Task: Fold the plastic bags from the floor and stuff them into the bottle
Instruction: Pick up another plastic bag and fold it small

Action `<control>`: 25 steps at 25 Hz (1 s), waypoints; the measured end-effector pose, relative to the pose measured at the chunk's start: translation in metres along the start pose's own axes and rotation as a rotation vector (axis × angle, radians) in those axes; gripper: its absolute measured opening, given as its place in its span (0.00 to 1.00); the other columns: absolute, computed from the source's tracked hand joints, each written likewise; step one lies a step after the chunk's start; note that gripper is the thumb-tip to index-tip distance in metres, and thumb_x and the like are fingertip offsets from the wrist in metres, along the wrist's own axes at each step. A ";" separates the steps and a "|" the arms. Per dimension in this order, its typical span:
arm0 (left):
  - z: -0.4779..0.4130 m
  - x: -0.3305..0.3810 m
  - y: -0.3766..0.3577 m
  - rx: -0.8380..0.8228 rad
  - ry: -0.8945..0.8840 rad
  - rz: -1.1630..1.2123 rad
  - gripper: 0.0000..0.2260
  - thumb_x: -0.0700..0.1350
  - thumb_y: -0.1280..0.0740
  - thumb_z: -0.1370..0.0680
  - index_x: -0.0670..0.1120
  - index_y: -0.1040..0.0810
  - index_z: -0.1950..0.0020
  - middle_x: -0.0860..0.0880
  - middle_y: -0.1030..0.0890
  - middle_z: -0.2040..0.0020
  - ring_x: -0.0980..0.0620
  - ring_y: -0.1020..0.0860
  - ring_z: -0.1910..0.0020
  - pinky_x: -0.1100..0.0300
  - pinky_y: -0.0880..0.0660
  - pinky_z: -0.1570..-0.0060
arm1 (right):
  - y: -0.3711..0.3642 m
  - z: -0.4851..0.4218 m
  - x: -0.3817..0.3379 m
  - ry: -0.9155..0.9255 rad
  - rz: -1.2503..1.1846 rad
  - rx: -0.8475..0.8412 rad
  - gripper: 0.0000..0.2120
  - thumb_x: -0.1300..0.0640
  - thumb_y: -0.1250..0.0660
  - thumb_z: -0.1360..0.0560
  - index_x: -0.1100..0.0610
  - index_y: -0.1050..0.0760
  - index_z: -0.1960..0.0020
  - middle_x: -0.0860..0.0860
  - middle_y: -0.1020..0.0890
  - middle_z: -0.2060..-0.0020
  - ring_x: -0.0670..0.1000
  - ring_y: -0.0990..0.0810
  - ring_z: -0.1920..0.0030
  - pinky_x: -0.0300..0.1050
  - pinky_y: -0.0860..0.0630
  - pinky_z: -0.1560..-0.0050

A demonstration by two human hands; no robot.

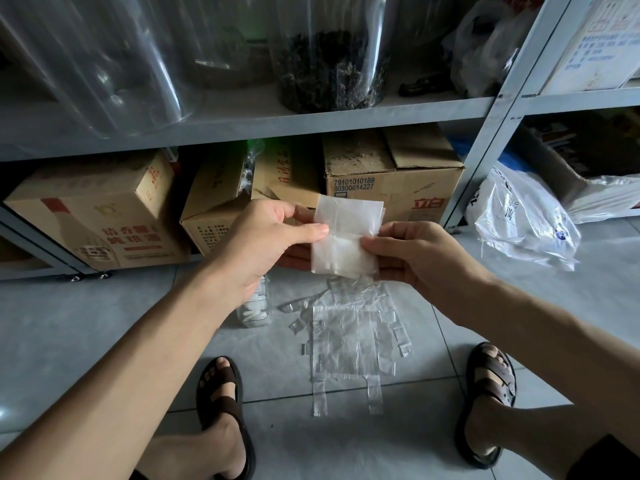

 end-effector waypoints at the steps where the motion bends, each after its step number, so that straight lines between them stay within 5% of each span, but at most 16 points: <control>1: 0.000 0.000 -0.001 -0.011 0.007 0.004 0.03 0.37 0.27 0.26 0.44 0.17 0.55 0.44 0.14 0.60 0.50 0.16 0.65 0.60 0.19 0.67 | 0.000 0.000 0.000 0.007 0.006 -0.004 0.07 0.65 0.30 0.26 0.59 0.22 0.62 0.57 0.17 0.63 0.53 0.18 0.63 0.43 0.17 0.60; 10: 0.003 0.003 -0.002 -0.014 0.023 0.023 0.06 0.33 0.26 0.28 0.44 0.18 0.58 0.46 0.15 0.63 0.51 0.17 0.66 0.59 0.18 0.67 | 0.002 0.001 -0.001 0.058 0.046 -0.072 0.01 0.65 0.31 0.25 0.62 0.21 0.54 0.58 0.16 0.61 0.51 0.17 0.63 0.41 0.19 0.60; 14: 0.002 0.006 -0.001 -0.029 0.014 0.085 0.07 0.31 0.27 0.30 0.41 0.18 0.56 0.47 0.17 0.64 0.54 0.19 0.70 0.63 0.22 0.73 | 0.004 -0.001 -0.002 0.072 -0.033 -0.072 0.06 0.67 0.31 0.25 0.66 0.22 0.48 0.58 0.17 0.60 0.52 0.18 0.63 0.44 0.18 0.60; 16: 0.002 0.006 -0.001 -0.057 0.025 0.126 0.07 0.32 0.28 0.30 0.40 0.18 0.55 0.47 0.17 0.64 0.55 0.19 0.70 0.64 0.23 0.74 | 0.002 0.000 -0.004 0.080 -0.091 -0.096 0.02 0.68 0.32 0.25 0.64 0.21 0.53 0.56 0.18 0.63 0.51 0.18 0.65 0.43 0.18 0.62; 25: 0.002 0.004 -0.001 -0.138 0.059 0.053 0.13 0.29 0.37 0.22 0.41 0.19 0.62 0.46 0.18 0.63 0.53 0.19 0.68 0.64 0.20 0.69 | 0.004 0.001 -0.007 0.208 0.139 -0.088 0.17 0.72 0.41 0.20 0.60 0.18 0.58 0.56 0.17 0.60 0.51 0.20 0.62 0.44 0.19 0.57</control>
Point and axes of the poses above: each hand's wrist, its own z-axis away from the middle knuckle, its own y-axis out of the back of the hand, x = y × z, the point moved 4 cm from there along -z, towards the middle knuckle
